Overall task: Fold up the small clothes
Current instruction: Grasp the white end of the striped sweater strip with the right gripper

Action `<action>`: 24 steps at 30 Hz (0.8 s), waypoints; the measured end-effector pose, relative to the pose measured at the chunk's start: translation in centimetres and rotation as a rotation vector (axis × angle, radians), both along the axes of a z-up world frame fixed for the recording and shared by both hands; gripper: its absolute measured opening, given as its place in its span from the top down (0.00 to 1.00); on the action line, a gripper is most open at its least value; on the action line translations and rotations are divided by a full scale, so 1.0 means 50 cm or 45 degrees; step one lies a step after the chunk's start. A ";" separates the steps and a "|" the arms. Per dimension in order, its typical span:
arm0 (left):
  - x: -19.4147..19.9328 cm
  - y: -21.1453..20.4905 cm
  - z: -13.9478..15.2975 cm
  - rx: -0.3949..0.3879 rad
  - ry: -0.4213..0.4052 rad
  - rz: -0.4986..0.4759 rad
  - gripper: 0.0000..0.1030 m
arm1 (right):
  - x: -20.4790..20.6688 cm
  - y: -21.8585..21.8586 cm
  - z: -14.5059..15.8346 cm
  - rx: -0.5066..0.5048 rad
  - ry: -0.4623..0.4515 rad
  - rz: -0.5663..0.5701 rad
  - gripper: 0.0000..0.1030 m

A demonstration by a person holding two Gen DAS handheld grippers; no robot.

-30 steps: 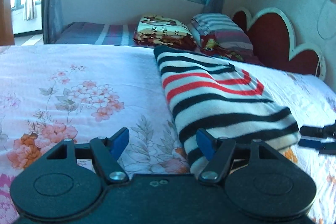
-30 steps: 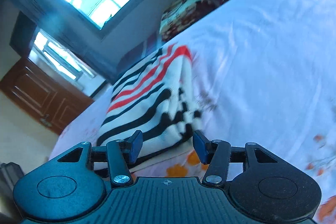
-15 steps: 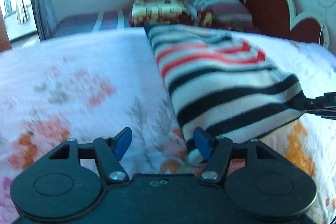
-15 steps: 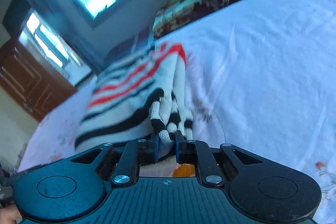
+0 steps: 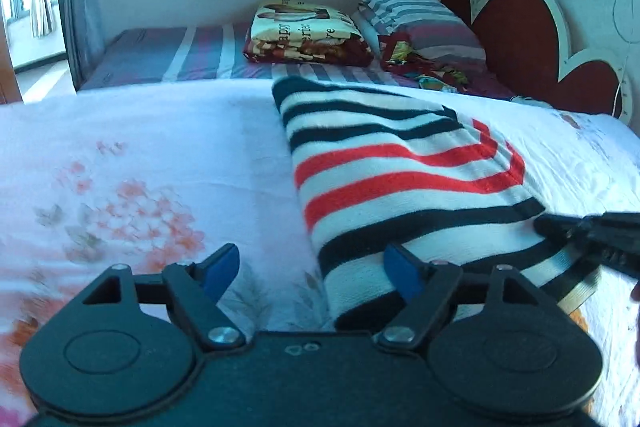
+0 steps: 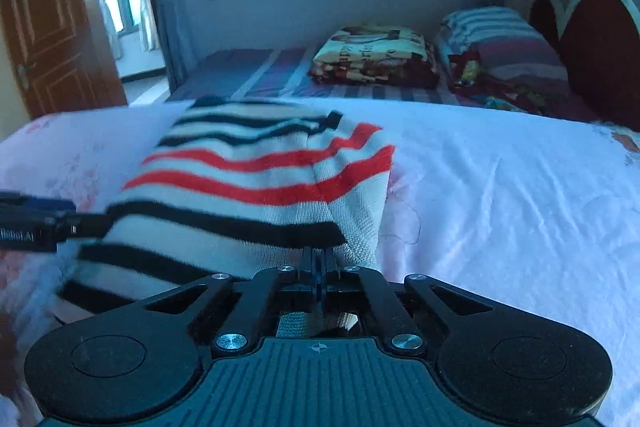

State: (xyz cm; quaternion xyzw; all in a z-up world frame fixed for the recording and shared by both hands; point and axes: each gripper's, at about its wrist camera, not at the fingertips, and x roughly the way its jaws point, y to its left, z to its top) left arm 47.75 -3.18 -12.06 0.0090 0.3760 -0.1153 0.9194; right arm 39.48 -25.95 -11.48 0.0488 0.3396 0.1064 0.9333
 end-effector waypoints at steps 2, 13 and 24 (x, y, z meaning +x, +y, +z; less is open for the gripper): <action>-0.021 0.017 0.020 -0.054 -0.057 -0.022 0.23 | -0.017 -0.032 0.025 0.141 -0.038 -0.069 0.36; 0.040 0.072 -0.047 -0.450 0.220 -0.067 0.19 | 0.054 -0.242 -0.005 0.793 0.193 -0.172 0.11; 0.097 0.086 -0.042 -0.547 0.284 -0.074 0.07 | 0.091 -0.267 -0.023 0.909 0.310 -0.039 0.11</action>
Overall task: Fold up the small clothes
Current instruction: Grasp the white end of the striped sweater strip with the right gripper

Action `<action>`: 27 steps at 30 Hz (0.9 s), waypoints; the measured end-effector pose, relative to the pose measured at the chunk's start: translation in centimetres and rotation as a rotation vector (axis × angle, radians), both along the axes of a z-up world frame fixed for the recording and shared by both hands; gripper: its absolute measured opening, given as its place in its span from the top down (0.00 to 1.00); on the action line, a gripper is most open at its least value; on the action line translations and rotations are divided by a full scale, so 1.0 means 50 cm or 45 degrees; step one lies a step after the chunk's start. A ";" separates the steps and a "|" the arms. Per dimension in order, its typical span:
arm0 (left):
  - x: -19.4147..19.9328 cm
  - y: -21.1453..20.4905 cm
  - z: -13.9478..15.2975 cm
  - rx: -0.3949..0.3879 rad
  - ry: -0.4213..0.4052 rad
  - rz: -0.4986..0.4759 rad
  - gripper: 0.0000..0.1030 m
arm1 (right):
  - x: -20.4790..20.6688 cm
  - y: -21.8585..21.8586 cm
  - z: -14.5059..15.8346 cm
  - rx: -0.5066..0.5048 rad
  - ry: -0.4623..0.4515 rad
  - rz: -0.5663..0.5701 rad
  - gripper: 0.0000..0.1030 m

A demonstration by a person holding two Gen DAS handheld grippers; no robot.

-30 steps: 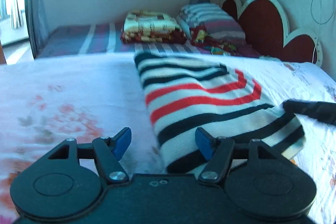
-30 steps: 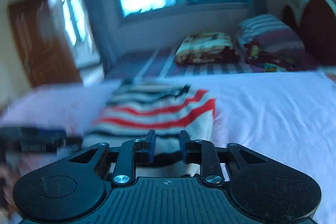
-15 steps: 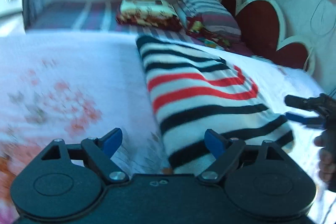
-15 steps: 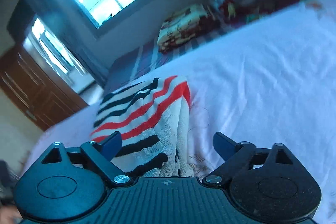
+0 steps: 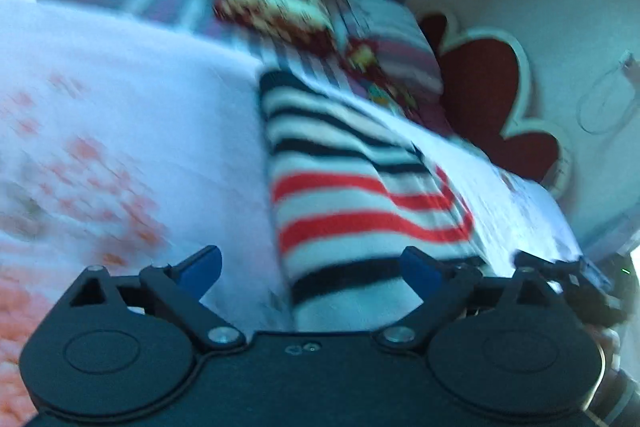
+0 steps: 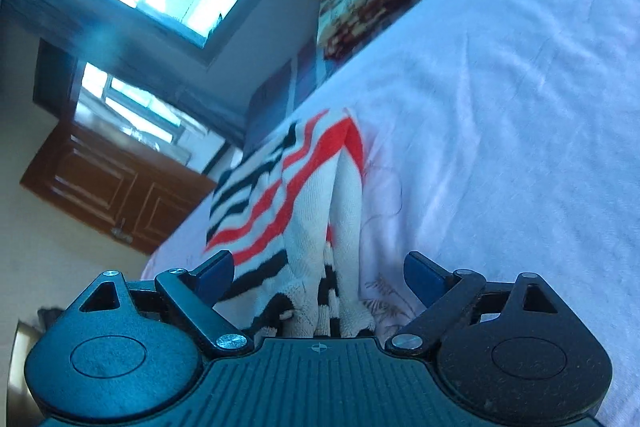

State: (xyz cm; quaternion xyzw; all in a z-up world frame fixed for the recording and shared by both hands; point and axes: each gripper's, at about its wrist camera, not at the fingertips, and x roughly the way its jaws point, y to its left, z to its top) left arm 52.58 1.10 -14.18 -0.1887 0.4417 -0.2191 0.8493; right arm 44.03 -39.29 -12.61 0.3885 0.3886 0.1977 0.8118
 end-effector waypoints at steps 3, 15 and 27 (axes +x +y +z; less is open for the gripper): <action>0.021 -0.016 -0.038 -0.089 0.108 -0.072 0.09 | 0.022 0.016 -0.011 -0.028 0.015 0.065 0.11; 0.050 -0.061 -0.048 -0.048 0.052 -0.143 0.16 | 0.090 0.067 -0.023 -0.094 -0.028 0.235 0.37; 0.007 -0.134 0.021 0.262 -0.153 -0.222 0.50 | 0.021 0.230 0.070 -0.701 -0.238 0.190 0.69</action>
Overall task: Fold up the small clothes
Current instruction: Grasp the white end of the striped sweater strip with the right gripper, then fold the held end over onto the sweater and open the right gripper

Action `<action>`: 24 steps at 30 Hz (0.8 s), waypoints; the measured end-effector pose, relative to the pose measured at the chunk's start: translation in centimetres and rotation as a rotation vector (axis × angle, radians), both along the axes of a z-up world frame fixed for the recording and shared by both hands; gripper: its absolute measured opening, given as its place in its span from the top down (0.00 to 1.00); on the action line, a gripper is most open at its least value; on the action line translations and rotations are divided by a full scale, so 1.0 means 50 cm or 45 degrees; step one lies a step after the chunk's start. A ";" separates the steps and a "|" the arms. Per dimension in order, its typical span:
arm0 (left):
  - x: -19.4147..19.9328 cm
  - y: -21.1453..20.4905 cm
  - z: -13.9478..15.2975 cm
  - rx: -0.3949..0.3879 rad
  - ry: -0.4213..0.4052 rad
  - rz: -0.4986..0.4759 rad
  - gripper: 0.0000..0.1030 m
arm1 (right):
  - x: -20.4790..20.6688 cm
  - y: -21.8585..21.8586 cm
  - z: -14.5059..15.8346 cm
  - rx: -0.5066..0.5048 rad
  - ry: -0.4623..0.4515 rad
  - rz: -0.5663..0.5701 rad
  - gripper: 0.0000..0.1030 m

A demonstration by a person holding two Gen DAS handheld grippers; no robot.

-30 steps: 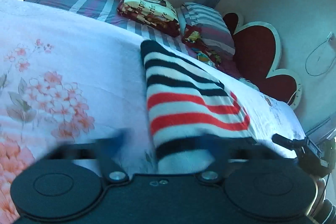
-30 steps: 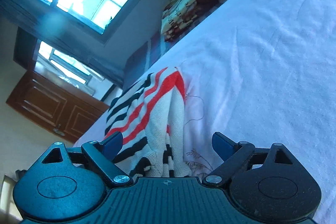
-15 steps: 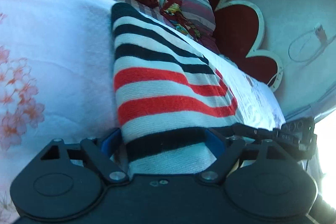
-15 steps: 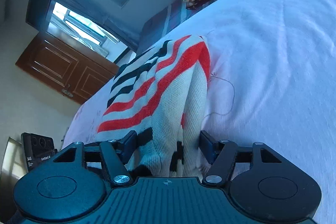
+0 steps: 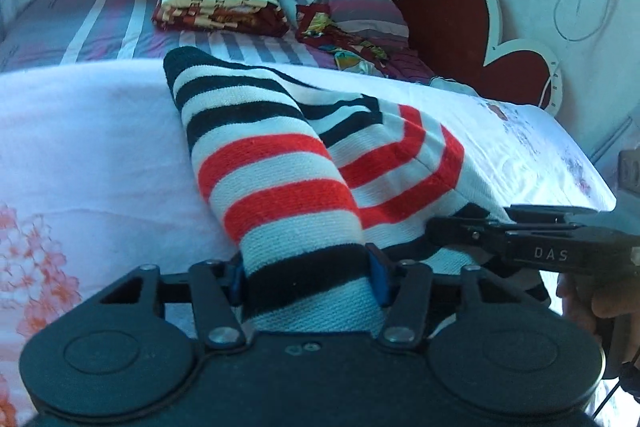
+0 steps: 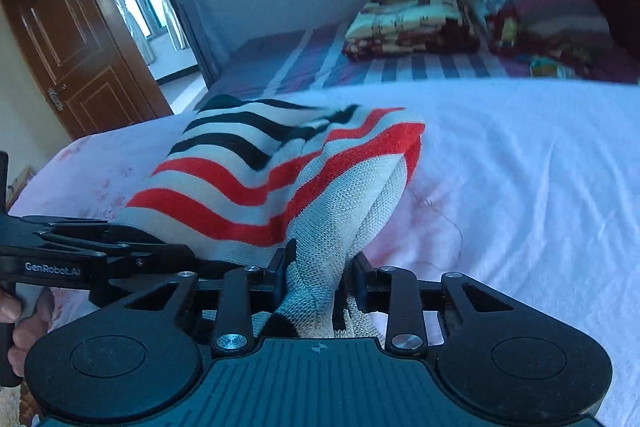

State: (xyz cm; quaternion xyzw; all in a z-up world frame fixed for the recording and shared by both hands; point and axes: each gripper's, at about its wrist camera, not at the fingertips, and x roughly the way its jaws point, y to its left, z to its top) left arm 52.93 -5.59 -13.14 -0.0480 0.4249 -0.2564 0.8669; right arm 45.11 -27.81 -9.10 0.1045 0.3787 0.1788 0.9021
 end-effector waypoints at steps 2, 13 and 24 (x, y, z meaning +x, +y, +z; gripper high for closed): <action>-0.016 0.006 0.010 -0.001 -0.020 -0.008 0.50 | -0.008 0.022 0.022 -0.011 -0.029 0.014 0.69; -0.119 0.106 0.085 0.004 -0.115 0.035 0.50 | -0.077 0.201 0.104 -0.066 -0.143 0.129 0.69; -0.191 0.304 0.094 0.041 -0.094 0.134 0.50 | -0.105 0.461 0.089 -0.011 -0.131 0.282 0.69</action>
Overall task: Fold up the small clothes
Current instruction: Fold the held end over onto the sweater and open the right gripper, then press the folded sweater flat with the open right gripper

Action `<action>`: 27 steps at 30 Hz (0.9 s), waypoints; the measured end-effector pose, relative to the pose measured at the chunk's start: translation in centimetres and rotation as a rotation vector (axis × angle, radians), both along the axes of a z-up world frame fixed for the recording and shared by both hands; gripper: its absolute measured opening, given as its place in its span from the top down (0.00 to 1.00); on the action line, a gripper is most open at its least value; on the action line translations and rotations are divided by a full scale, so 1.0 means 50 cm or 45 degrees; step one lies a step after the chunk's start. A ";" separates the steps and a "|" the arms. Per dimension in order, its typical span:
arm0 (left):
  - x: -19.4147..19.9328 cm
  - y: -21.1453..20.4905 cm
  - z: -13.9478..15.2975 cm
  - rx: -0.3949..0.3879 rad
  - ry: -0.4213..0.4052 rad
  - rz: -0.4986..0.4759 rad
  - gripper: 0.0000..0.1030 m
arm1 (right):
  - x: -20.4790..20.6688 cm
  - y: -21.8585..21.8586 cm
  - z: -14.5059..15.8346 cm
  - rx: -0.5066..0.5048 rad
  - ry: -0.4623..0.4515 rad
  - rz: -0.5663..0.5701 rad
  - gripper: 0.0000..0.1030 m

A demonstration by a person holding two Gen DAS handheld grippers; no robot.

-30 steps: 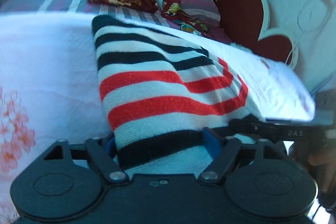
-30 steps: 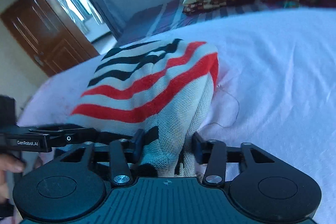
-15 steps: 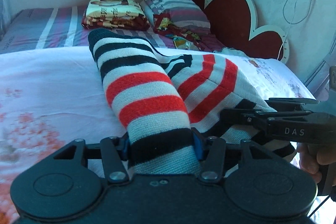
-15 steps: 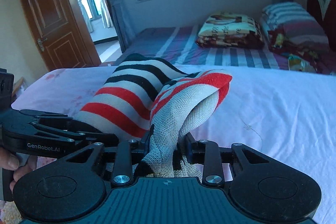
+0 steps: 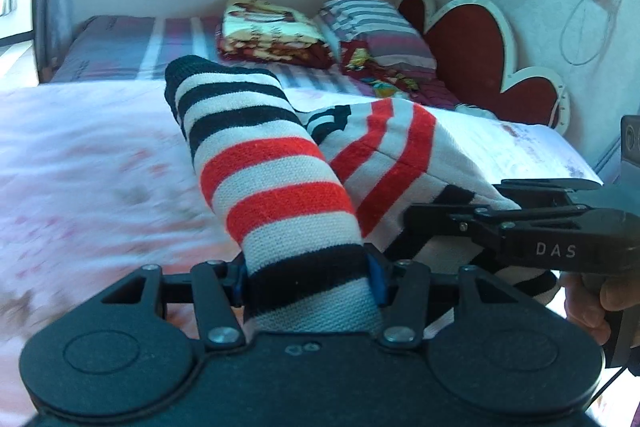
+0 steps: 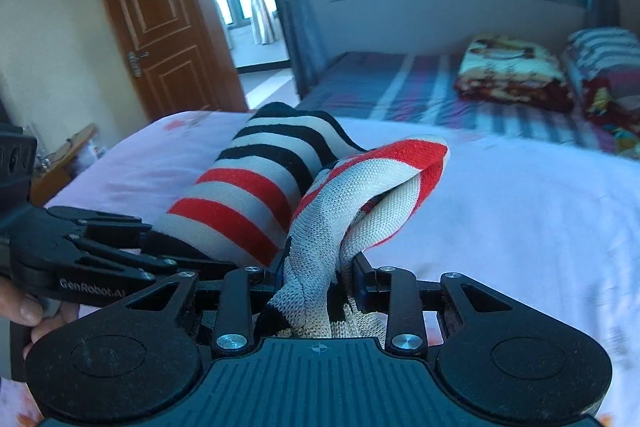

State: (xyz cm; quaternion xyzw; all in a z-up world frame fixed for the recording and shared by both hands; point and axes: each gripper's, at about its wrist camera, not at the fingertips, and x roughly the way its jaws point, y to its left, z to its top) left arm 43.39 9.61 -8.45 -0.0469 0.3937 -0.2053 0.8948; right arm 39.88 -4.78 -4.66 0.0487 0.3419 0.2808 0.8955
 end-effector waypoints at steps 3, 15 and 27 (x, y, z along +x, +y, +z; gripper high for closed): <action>-0.008 0.057 -0.013 0.015 0.024 0.038 0.50 | 0.012 0.066 -0.028 0.031 0.041 0.038 0.69; -0.037 0.197 -0.087 -0.163 0.087 0.237 0.22 | 0.087 0.016 -0.151 0.235 0.285 -0.075 0.55; 0.023 0.258 -0.085 -0.195 0.118 0.349 0.43 | 0.193 0.010 -0.141 0.272 0.329 -0.140 0.63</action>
